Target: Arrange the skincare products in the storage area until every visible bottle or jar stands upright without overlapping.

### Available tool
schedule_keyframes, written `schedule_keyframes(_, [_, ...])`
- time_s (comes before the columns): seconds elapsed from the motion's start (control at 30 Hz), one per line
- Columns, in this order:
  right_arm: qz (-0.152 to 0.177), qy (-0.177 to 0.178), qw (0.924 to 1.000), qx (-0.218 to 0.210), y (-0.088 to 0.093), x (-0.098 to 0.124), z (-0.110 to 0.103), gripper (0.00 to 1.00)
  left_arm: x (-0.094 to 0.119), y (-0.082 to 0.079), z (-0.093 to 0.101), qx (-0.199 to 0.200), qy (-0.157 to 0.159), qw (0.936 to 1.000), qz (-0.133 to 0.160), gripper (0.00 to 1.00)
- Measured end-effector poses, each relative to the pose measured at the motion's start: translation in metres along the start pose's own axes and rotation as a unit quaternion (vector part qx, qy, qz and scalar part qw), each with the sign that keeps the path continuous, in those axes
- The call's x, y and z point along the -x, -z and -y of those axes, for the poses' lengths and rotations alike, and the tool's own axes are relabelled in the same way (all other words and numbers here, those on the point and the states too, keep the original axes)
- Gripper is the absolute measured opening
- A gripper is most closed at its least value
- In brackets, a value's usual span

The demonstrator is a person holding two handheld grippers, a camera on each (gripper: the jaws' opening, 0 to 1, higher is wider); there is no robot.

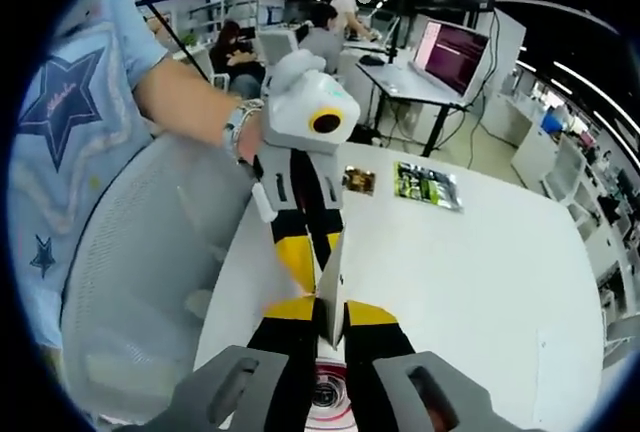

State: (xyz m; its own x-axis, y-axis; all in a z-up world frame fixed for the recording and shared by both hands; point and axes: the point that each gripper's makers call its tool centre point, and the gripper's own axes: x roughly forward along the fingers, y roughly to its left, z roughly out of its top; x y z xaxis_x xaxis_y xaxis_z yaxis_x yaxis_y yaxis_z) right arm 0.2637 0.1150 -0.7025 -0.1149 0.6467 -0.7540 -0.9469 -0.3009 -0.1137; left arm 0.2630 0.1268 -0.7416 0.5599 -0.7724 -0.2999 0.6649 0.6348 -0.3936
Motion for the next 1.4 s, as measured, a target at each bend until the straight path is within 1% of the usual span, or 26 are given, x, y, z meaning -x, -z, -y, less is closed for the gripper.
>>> schedule_keyframes(0.13, [-0.007, 0.004, 0.9999, 0.009, 0.001, 0.001, 0.001, 0.03, -0.001, 0.001, 0.000, -0.004, -0.002, 1.0000, -0.001, 0.04])
schedule_keyframes(0.27, [-0.008, 0.010, 0.9998, 0.018, 0.000, 0.000, 0.002, 0.04, 0.000, 0.000, -0.001, 0.004, -0.002, 1.0000, -0.002, 0.03])
schedule_keyframes(0.37, [0.002, 0.022, 0.9994, 0.027, -0.004, 0.002, 0.005, 0.04, 0.000, -0.001, -0.001, 0.001, -0.001, 1.0000, 0.000, 0.00])
schedule_keyframes(0.5, [0.029, 0.027, 0.9991, 0.018, -0.014, 0.009, 0.007, 0.01, 0.001, -0.002, 0.000, 0.004, 0.002, 1.0000, 0.002, 0.01])
schedule_keyframes(0.77, [0.034, 0.023, 0.9991, 0.014, -0.015, 0.009, 0.005, 0.00, 0.003, -0.004, -0.004, 0.009, -0.003, 0.9999, 0.005, 0.03])
schedule_keyframes(0.9, [0.031, 0.044, 0.9981, 0.029, -0.014, 0.011, 0.011, 0.01, 0.004, -0.003, -0.005, 0.015, -0.004, 0.9999, 0.003, 0.04])
schedule_keyframes(0.93, [0.035, 0.049, 0.9978, 0.029, -0.015, 0.012, 0.012, 0.02, 0.004, -0.003, -0.005, 0.015, -0.006, 0.9999, 0.002, 0.04])
schedule_keyframes(0.97, [0.046, 0.057, 0.9970, 0.026, -0.019, 0.016, 0.014, 0.03, 0.004, -0.003, -0.006, 0.015, -0.008, 0.9998, 0.001, 0.05])
schedule_keyframes(1.07, [0.086, 0.070, 0.9939, 0.004, -0.031, 0.023, 0.016, 0.14, 0.006, -0.003, -0.008, 0.017, -0.013, 0.9998, 0.000, 0.06])
schedule_keyframes(1.1, [0.109, 0.082, 0.9906, -0.005, -0.037, 0.028, 0.020, 0.14, 0.006, -0.003, -0.009, 0.019, -0.014, 0.9997, 0.001, 0.06])
schedule_keyframes(1.13, [0.123, 0.089, 0.9884, -0.009, -0.040, 0.031, 0.022, 0.12, 0.007, -0.004, -0.010, 0.019, -0.015, 0.9997, 0.001, 0.06])
schedule_keyframes(1.17, [0.144, 0.098, 0.9846, -0.018, -0.045, 0.035, 0.023, 0.11, 0.008, -0.005, -0.011, 0.020, -0.018, 0.9996, 0.001, 0.07])
schedule_keyframes(1.23, [0.167, 0.106, 0.9798, -0.031, -0.050, 0.040, 0.024, 0.11, 0.010, -0.007, -0.013, 0.020, -0.023, 0.9995, 0.005, 0.08])
schedule_keyframes(1.3, [0.165, 0.113, 0.9791, -0.035, -0.048, 0.041, 0.025, 0.12, 0.011, -0.008, -0.015, 0.020, -0.029, 0.9993, 0.007, 0.08])
schedule_keyframes(1.4, [0.161, 0.120, 0.9791, -0.034, -0.045, 0.040, 0.025, 0.11, 0.011, -0.007, -0.015, 0.017, -0.032, 0.9993, 0.004, 0.09])
